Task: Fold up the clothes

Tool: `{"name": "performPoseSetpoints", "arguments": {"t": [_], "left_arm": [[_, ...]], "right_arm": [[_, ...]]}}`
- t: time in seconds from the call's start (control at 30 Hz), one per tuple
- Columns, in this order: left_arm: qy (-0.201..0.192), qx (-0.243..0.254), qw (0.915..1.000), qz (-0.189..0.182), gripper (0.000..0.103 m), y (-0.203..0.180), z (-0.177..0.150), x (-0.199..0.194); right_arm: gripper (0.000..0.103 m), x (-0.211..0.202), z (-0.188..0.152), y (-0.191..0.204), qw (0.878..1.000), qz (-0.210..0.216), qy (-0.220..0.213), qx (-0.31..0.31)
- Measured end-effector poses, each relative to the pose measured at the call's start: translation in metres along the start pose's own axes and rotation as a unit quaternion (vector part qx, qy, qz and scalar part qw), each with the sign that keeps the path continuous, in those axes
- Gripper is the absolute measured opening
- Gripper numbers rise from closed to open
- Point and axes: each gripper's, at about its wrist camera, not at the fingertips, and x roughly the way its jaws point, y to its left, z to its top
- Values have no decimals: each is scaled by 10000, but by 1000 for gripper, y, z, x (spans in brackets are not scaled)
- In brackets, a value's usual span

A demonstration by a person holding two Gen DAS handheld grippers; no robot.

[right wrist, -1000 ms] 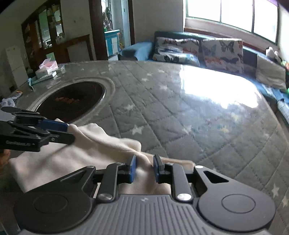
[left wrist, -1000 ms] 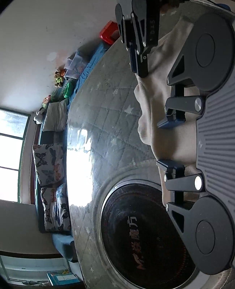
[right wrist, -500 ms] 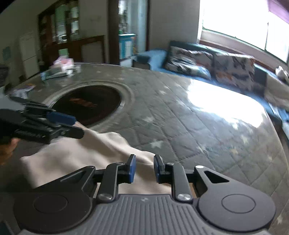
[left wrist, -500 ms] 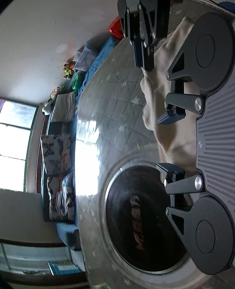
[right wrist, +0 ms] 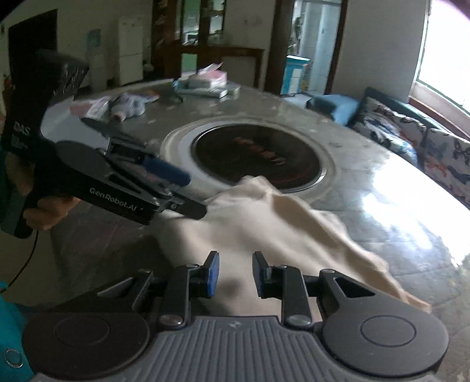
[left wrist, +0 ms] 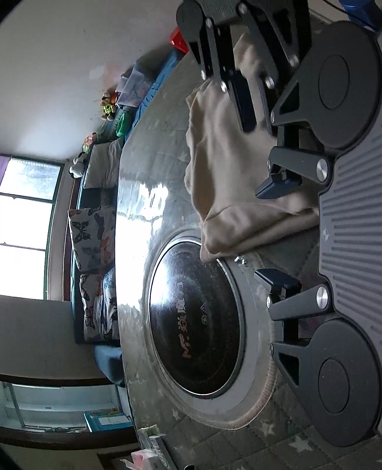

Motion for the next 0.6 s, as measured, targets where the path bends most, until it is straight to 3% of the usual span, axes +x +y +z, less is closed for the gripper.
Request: {"name": "performPoseSetpoints", "arguments": {"t": [0.23,0.6], "left_arm": [[-102,-32,9999,76,57,8,-5,-7],[8,-611,9977,306,57,37,-8,-12]], "right_arm": [[24,5,4,22,9989,-161,-67,-442],[22,16,14,32,9984,-51,-93,-559]]}}
